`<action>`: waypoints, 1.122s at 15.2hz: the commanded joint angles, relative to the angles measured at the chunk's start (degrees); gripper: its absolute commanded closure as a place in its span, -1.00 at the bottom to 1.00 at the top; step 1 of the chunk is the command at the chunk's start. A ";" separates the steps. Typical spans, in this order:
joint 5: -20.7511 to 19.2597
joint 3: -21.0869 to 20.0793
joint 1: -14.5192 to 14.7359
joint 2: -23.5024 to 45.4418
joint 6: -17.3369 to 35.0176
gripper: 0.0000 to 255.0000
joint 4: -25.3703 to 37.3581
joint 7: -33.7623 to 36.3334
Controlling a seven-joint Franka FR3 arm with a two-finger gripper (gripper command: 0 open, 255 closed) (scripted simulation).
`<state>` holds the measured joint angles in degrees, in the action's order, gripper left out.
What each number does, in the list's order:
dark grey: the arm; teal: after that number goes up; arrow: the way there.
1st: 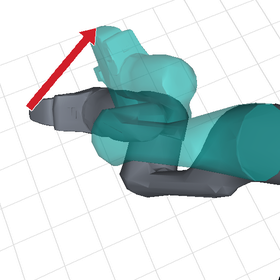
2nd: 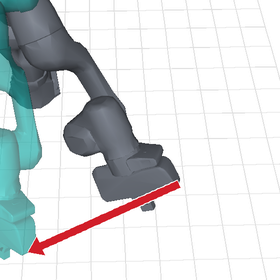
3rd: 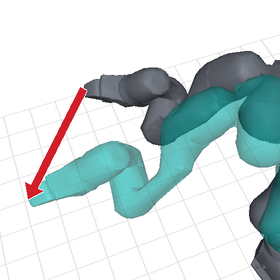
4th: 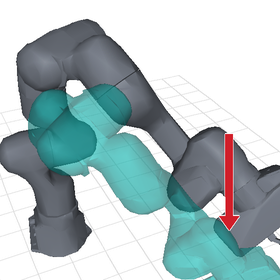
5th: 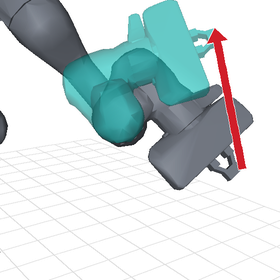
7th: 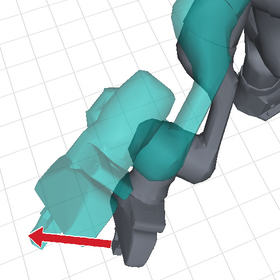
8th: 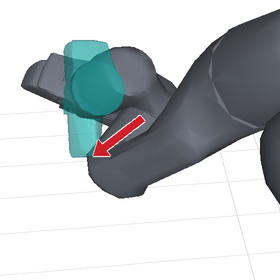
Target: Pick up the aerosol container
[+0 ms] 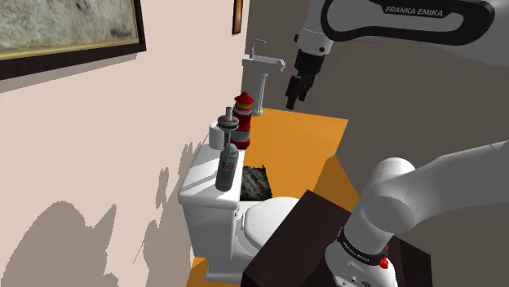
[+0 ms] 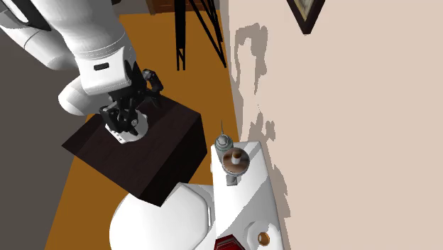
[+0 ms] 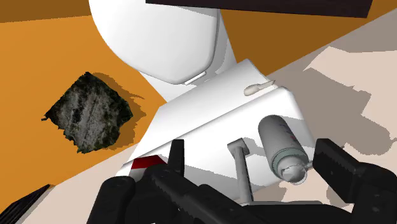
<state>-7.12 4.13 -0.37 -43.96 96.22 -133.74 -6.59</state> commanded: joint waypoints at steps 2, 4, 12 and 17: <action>0.40 -0.88 0.07 0.99 1.45 -1.00 -0.65 1.66; 1.15 -2.64 0.18 3.26 4.35 -1.00 -1.68 4.93; 2.75 -9.32 0.30 15.70 15.61 -1.00 -2.06 17.93; 2.02 -13.00 0.00 25.62 21.60 -1.00 0.74 26.22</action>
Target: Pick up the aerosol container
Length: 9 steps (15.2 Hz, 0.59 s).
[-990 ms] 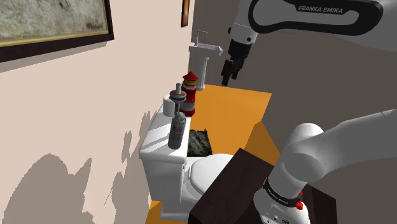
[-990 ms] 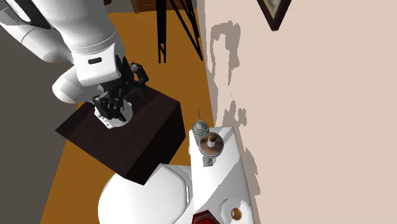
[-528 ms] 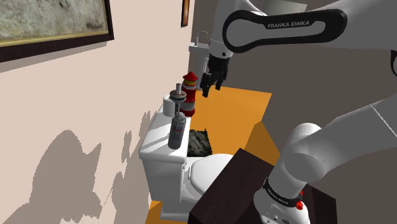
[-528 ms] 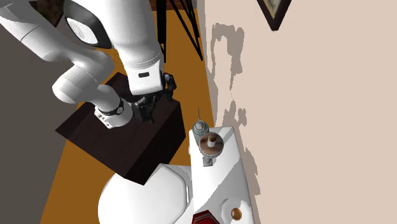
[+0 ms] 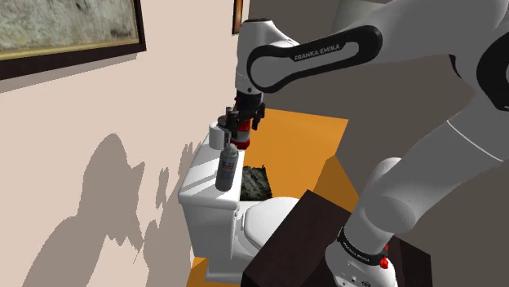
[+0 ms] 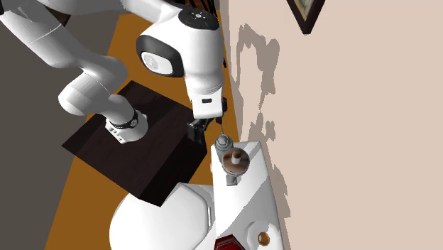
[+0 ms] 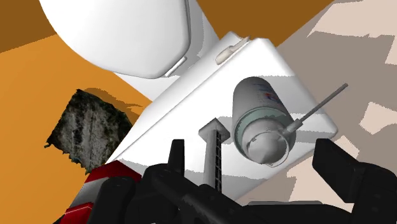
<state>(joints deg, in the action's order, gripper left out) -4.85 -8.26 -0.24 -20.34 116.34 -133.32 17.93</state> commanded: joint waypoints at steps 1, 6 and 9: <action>-0.60 -1.27 -0.21 4.13 2.51 -1.00 1.16 3.40; -2.29 -2.99 -0.36 11.18 6.71 -1.00 3.16 8.77; -2.73 -3.05 -0.42 12.19 9.02 -1.00 1.80 9.29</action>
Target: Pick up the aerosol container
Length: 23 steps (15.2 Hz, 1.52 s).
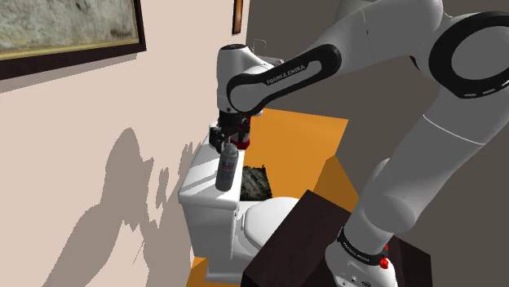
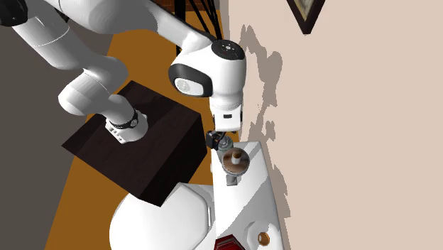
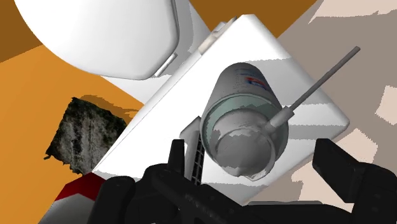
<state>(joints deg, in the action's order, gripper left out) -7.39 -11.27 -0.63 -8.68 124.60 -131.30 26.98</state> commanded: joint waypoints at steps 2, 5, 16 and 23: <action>-0.51 -0.09 -0.08 1.26 2.32 -1.00 -1.08 0.62; -0.61 -0.10 -0.09 1.49 2.76 -1.00 -1.31 0.73; -0.43 -0.08 -0.06 1.10 1.99 1.00 -0.91 0.53; 0.55 0.08 0.07 -1.22 -3.42 1.00 2.31 -0.67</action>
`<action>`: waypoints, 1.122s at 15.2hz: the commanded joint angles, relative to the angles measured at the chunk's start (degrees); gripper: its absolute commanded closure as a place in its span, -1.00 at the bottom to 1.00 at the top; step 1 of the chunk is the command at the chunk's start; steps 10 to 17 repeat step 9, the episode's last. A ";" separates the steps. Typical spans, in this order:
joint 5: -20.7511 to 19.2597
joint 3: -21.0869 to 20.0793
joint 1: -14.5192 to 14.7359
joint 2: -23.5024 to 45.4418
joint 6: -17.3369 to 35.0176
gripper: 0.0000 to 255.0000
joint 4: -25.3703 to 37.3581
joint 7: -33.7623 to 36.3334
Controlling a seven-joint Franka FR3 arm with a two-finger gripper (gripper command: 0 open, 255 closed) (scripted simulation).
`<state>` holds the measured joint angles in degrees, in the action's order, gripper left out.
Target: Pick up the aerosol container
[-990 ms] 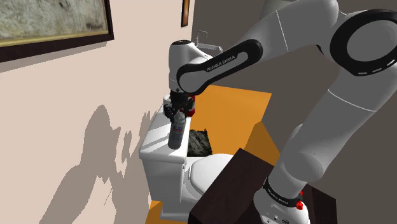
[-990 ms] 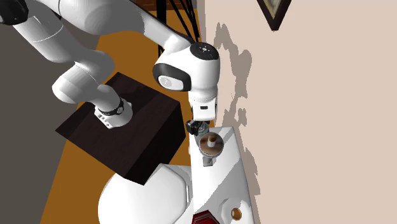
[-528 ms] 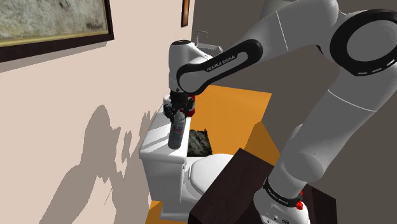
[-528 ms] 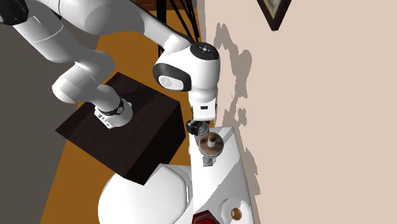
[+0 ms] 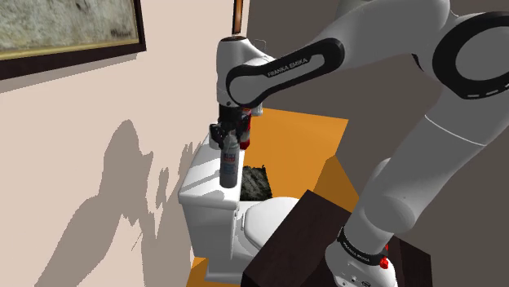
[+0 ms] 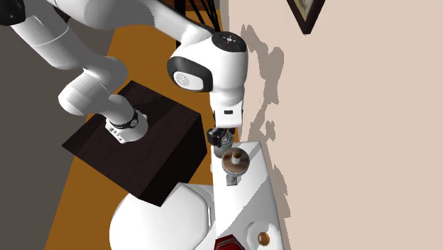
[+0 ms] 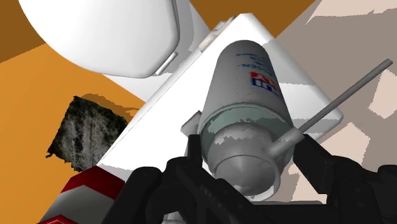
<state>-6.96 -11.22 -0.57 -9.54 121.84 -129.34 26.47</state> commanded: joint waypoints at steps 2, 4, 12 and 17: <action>0.34 0.08 0.04 -0.90 -2.20 1.00 1.37 -0.46; 0.53 0.13 0.06 -1.39 -3.73 1.00 2.45 -0.75; 0.80 0.20 0.09 -2.06 -6.15 1.00 4.23 -1.17; 0.80 0.20 0.09 -2.06 -6.15 1.00 4.23 -1.17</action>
